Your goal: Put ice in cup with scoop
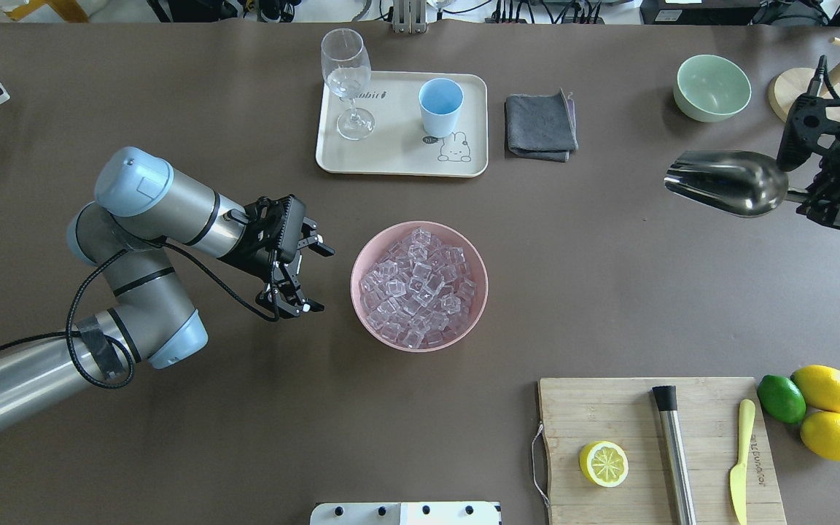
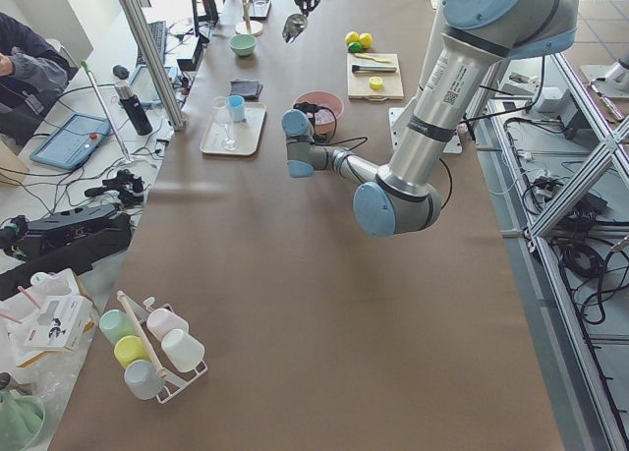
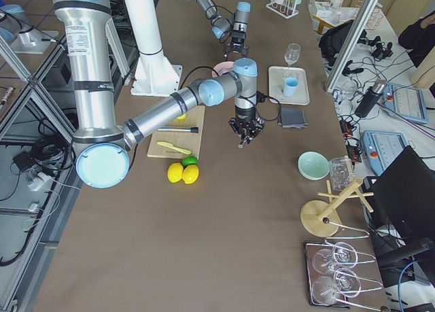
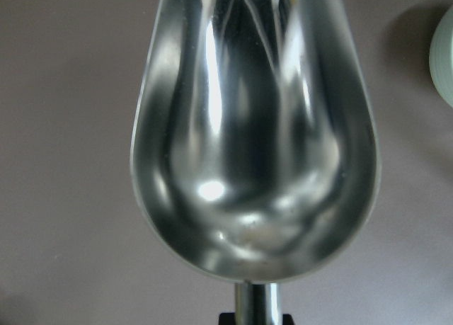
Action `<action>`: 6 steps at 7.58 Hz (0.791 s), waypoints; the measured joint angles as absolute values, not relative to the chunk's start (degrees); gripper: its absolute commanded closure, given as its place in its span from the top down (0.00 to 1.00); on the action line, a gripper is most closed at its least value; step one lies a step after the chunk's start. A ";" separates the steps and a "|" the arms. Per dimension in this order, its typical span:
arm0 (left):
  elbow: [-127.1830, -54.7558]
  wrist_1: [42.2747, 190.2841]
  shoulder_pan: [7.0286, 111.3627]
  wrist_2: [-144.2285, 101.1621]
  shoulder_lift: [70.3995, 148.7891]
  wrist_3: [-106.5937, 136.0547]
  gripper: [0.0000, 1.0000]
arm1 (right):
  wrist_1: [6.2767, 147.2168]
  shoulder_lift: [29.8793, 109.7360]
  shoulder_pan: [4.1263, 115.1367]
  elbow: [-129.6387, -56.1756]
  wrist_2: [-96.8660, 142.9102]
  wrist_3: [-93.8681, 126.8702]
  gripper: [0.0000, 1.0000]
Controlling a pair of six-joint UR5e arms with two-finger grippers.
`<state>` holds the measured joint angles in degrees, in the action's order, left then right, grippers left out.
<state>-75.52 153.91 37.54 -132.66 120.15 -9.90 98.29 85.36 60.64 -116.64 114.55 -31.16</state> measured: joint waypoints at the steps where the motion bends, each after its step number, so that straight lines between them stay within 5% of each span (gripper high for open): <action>1: -75.48 155.37 35.86 -130.32 120.58 -7.54 0.98 | 103.25 82.68 58.59 -118.32 112.96 -35.34 0.00; 6: -74.85 158.10 31.07 -123.41 121.57 -4.18 0.98 | 129.34 64.28 47.59 -120.51 106.76 -39.66 0.00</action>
